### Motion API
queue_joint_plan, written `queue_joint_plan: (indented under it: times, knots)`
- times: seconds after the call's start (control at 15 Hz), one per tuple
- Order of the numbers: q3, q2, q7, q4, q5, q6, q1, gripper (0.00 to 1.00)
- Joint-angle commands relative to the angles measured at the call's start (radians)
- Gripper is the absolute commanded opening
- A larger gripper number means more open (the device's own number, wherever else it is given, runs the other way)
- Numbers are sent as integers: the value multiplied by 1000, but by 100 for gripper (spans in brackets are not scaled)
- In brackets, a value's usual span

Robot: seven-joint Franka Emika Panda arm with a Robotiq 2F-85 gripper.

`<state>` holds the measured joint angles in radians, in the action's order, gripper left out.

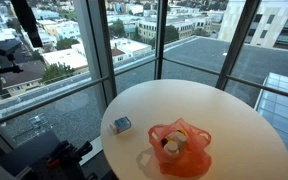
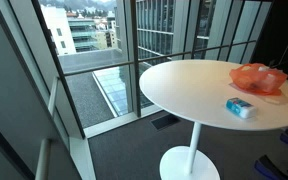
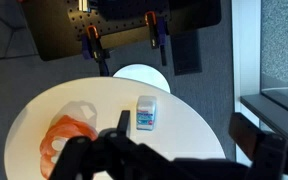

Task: Put the blue box in the plastic bag

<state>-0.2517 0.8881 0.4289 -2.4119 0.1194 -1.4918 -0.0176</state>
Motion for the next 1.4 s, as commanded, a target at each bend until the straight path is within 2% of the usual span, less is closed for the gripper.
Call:
queue_joint_plan:
  times: [0.0,0.2,0.73,1.33]
  knots:
    - [-3,0,-4,3,2,2,6,100]
    - [1,-17,-5,14,6,6,9,100]
    - [25,-223,-14,122,-15,-30,59,100]
    - [125,-373,-139,50,-64,-233,52,100]
